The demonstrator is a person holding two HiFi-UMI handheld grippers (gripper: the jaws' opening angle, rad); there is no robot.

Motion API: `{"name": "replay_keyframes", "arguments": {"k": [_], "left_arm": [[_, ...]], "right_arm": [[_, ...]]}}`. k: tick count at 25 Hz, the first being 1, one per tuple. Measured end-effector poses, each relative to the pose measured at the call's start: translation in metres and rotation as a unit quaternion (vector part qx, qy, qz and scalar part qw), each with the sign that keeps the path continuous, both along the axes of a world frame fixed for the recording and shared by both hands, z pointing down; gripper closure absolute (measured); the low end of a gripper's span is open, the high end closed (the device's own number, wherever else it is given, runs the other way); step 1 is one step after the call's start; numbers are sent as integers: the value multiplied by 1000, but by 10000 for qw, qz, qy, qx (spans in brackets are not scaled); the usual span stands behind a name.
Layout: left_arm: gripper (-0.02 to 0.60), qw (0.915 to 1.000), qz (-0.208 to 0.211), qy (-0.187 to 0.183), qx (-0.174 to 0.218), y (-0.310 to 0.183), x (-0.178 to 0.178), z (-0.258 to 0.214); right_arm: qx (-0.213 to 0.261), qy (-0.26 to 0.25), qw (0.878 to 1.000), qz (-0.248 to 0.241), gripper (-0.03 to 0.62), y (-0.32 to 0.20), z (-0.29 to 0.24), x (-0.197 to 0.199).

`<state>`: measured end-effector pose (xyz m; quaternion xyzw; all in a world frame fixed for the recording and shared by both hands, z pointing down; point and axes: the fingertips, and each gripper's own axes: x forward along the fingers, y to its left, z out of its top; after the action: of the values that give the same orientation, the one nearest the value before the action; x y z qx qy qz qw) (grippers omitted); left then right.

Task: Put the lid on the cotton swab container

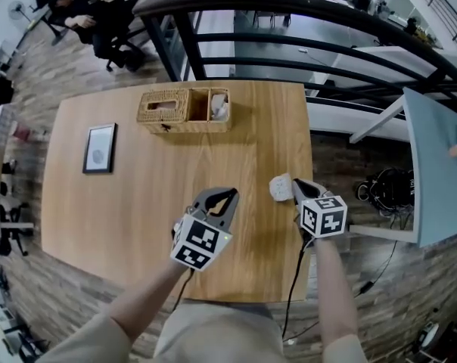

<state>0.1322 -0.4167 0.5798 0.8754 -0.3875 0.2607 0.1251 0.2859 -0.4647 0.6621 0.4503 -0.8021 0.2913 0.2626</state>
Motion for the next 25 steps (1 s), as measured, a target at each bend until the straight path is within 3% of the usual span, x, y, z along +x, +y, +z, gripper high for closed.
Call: {"name": "replay_keyframes", "arguments": {"k": [8,15,20,25], "left_arm": [[558,9999,-142,-8,-21,4,-24,-1],[558,9998,-209,11,-60,12,-34,3],[558,9998,-196,41,-4,15,-35,-7],[558,9995,-214,75,223,13,-40,-32]], "right_arm": [[32,369,9986,-388,568,13,9,-31],[320,1228,9895,-685,568,13,11,-38],[163,938,9944,-453,568,14,8,-35],[526,628,9962,-301,568,23,-37,-44]]}}
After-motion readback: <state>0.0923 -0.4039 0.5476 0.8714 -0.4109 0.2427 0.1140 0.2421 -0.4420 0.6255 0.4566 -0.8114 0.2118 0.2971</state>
